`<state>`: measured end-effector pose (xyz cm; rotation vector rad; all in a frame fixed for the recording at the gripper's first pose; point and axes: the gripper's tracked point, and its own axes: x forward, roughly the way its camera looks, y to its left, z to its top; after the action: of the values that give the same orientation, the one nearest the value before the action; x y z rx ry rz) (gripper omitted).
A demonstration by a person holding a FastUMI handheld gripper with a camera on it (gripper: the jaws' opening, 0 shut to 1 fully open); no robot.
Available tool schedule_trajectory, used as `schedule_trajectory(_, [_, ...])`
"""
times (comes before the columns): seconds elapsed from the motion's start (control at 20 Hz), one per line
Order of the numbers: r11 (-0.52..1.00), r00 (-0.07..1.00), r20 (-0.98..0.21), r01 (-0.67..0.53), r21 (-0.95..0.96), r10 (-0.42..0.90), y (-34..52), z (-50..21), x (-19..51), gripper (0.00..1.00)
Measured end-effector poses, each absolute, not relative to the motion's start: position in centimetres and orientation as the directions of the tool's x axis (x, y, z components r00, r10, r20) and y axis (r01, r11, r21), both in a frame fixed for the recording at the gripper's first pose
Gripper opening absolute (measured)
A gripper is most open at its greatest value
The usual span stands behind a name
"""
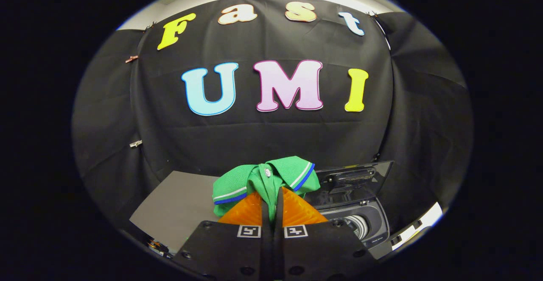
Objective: Put the clothes into the washing machine and then close the washing machine lid.
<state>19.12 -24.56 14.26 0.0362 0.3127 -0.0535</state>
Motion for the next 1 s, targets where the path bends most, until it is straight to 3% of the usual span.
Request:
schedule_trajectory(0.45, [0.979,0.93,-0.324,0.199,0.049,-0.173,-38.7,12.2,19.8,0.05])
schedule_trajectory(1.0, [0.946,0.831,-0.468,0.321,-0.038,-0.301,-49.1,-2.9,22.8,0.05])
